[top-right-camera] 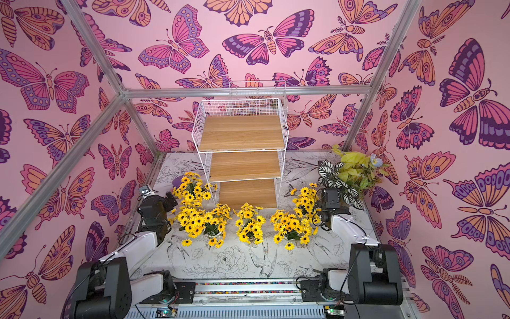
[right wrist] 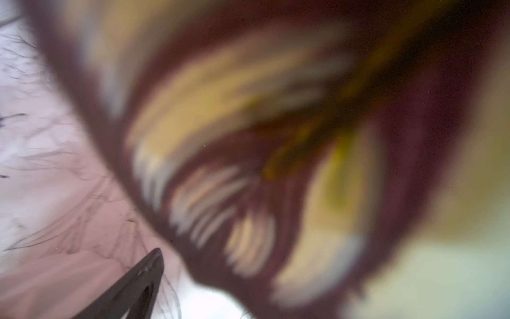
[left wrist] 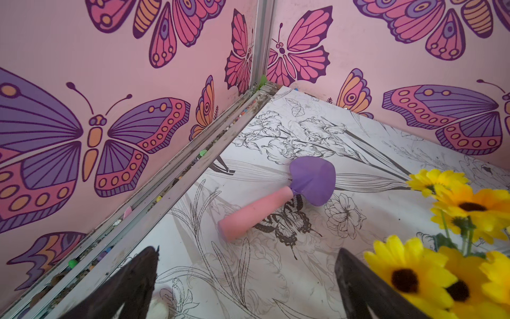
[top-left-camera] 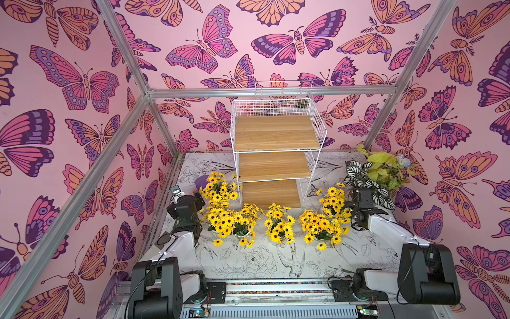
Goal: Take the sunflower pots off the shelves
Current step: Reset both arms
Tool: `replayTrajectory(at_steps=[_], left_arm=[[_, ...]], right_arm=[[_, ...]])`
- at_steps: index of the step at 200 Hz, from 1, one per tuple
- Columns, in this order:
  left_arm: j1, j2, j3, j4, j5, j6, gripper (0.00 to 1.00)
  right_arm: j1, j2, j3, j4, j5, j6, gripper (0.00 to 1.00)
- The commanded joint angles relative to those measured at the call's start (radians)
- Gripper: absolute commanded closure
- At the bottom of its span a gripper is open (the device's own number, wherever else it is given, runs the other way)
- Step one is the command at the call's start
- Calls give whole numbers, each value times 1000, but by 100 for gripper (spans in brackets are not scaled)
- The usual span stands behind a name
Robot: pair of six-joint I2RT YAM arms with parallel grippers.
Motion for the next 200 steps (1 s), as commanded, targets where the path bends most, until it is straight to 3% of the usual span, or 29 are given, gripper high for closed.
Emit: replayTrajectory(at_steps=[1,69,103,125,151,177,200], left_arm=[[7,-1,-27,57,43,-2,0],[0,103,-67,205,154,48,0],[-18,202,-151,439,231,110,0],[-36,223,-165,473,285,145,0],[-41,353,-220,727,308,170,1],[-56,312,-194,616,272,165,1],[-58,338,-180,633,301,186,1]], right_arm=[[-5,8,-46,161,-83,-82,1],[-4,34,-58,339,-181,-62,1],[-6,46,-79,438,-145,-51,1],[-5,32,-126,549,-145,-34,1],[-5,26,-158,628,-163,-31,1],[-5,27,-212,770,-247,-54,1],[-5,62,-235,853,-252,-72,1]])
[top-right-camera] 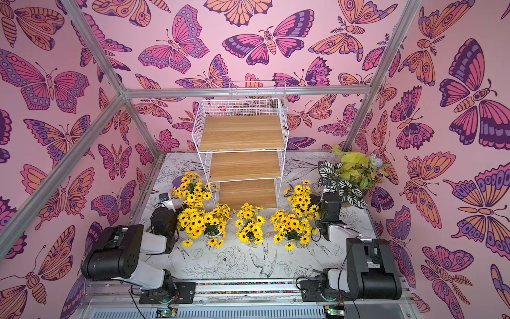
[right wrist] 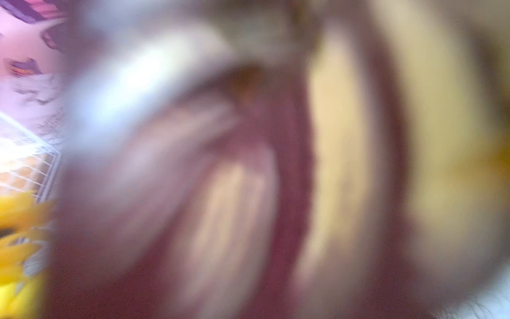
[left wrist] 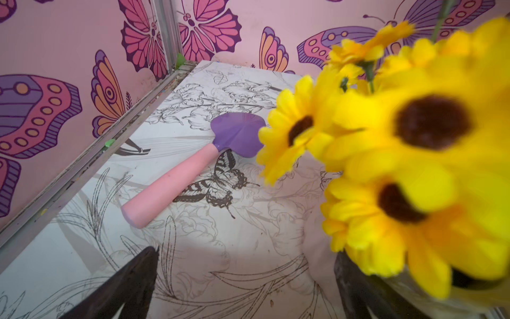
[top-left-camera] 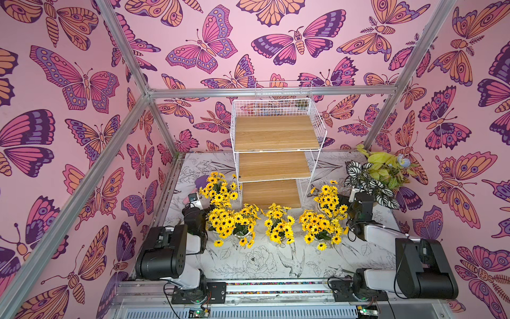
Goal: Take the sunflower pots off the shelves
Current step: Reset both arms
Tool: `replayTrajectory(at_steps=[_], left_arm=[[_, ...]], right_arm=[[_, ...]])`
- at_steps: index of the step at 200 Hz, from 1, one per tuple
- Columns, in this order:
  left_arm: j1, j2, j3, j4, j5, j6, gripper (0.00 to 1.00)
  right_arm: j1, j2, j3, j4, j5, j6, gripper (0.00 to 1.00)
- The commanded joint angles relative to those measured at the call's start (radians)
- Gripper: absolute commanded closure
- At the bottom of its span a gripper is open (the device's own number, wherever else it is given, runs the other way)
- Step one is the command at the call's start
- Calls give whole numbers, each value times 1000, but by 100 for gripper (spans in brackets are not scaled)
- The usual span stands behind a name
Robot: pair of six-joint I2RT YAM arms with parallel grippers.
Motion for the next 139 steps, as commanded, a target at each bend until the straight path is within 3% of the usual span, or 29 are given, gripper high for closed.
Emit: replayTrajectory(at_steps=[1,26,47,65,107,139], left_arm=[[-7,14,18,37,36,36,1],[-17,-3,152,-211,56,56,1],[-37,14,130,-138,105,106,1],[-36,1,142,-182,133,117,1],[-42,6,136,-162,-13,57,1],[-45,8,134,-157,-35,54,1]], right_arm=[[-4,24,-21,162,-45,-23,1],[-4,69,-18,198,-66,-31,1],[-4,120,-22,248,-84,-35,1],[-4,162,-28,304,-68,-29,1],[-4,159,-7,258,-84,-39,1],[-4,159,-7,255,-84,-38,1]])
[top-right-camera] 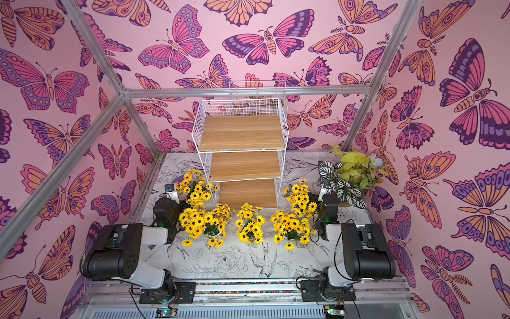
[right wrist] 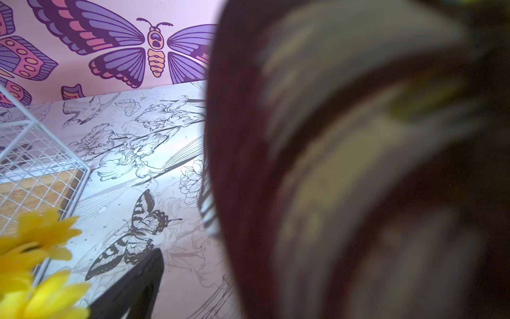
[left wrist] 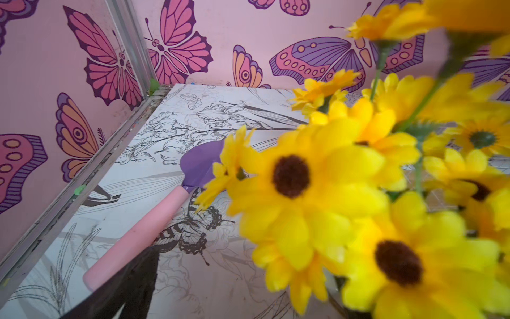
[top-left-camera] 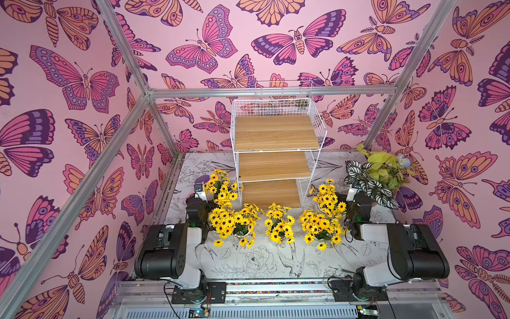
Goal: Take the sunflower pots off the shelves
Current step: Reset both arms
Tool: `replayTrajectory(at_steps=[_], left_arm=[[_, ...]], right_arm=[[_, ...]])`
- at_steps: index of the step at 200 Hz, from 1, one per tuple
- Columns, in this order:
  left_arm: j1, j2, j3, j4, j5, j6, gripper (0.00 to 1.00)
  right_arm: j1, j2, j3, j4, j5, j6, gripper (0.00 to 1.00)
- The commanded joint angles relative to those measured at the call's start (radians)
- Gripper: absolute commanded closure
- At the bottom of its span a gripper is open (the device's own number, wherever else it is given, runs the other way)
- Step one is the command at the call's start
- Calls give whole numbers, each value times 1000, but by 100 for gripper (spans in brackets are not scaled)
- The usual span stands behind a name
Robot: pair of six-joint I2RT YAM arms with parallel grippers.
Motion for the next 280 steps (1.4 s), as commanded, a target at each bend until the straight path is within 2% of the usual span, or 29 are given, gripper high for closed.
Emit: replayTrajectory(at_steps=[1,152,162,174,185,219,238,280], left_arm=[[-9,8,-2,-22,-49,-13,1],[-13,5,-3,-22,-57,-11,1],[-12,-1,-8,10,-63,-12,1],[-12,-2,-86,91,-120,-43,1],[-6,6,-103,135,-117,-43,1],[-11,9,14,-52,-16,10,1],[-16,9,9,-38,-40,0,1],[-17,9,10,-41,-40,2,1]], right_arm=[[-1,8,14,-10,-18,-13,1],[1,5,12,-5,-25,-19,1],[1,5,4,7,-51,-30,1],[1,6,7,2,-67,-38,1],[1,12,34,-41,-62,-35,1],[3,2,15,-13,-55,-38,1],[1,10,-10,42,34,0,1],[4,10,12,-2,2,-15,1]])
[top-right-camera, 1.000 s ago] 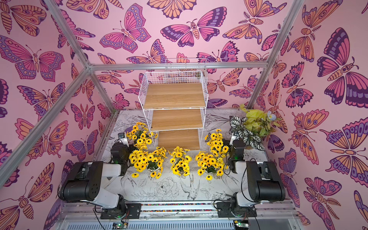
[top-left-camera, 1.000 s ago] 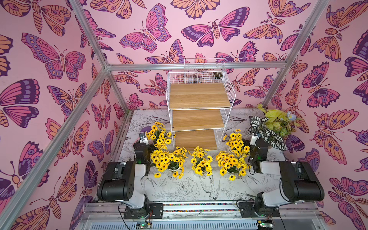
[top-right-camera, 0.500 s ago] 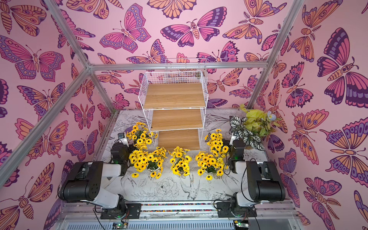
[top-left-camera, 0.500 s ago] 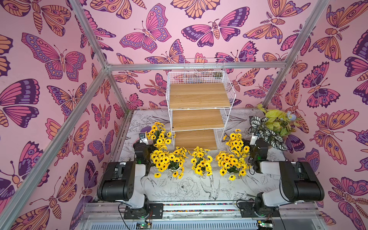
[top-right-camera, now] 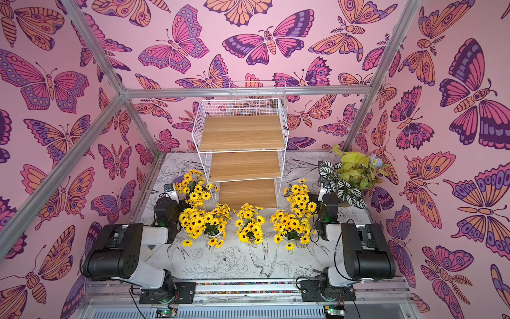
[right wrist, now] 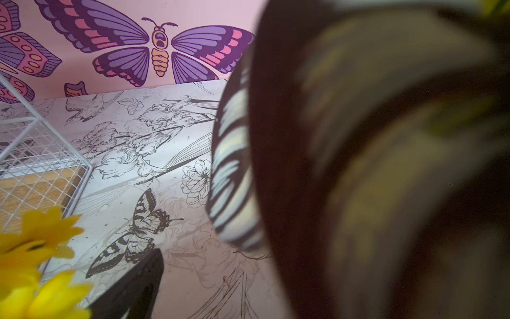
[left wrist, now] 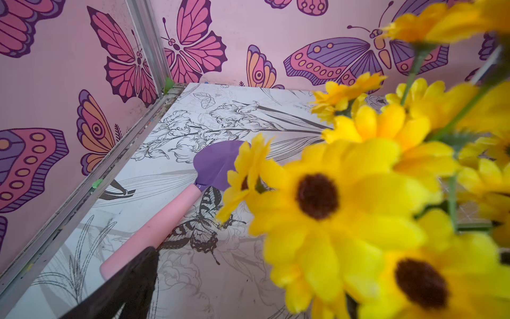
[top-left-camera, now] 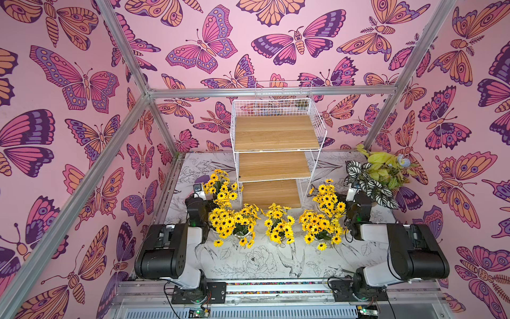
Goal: Take the sunflower pots off the shelves
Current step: Reset both arms
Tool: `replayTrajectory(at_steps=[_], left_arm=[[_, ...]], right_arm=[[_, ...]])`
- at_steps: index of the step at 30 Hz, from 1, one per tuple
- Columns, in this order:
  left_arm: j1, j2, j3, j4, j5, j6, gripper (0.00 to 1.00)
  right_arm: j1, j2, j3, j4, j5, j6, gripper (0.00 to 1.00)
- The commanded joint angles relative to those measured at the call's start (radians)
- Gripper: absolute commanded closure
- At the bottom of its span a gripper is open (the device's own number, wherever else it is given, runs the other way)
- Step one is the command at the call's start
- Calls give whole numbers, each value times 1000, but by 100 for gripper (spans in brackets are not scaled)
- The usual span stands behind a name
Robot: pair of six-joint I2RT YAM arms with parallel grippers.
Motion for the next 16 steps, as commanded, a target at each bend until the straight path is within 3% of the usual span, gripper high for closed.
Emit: replayTrajectory(at_steps=[1,16], left_arm=[[-5,6,2,-28,14,12,1],[-14,6,8,-40,9,25,1]], right_arm=[[4,9,12,-10,8,6,1],[4,9,13,-10,8,6,1]])
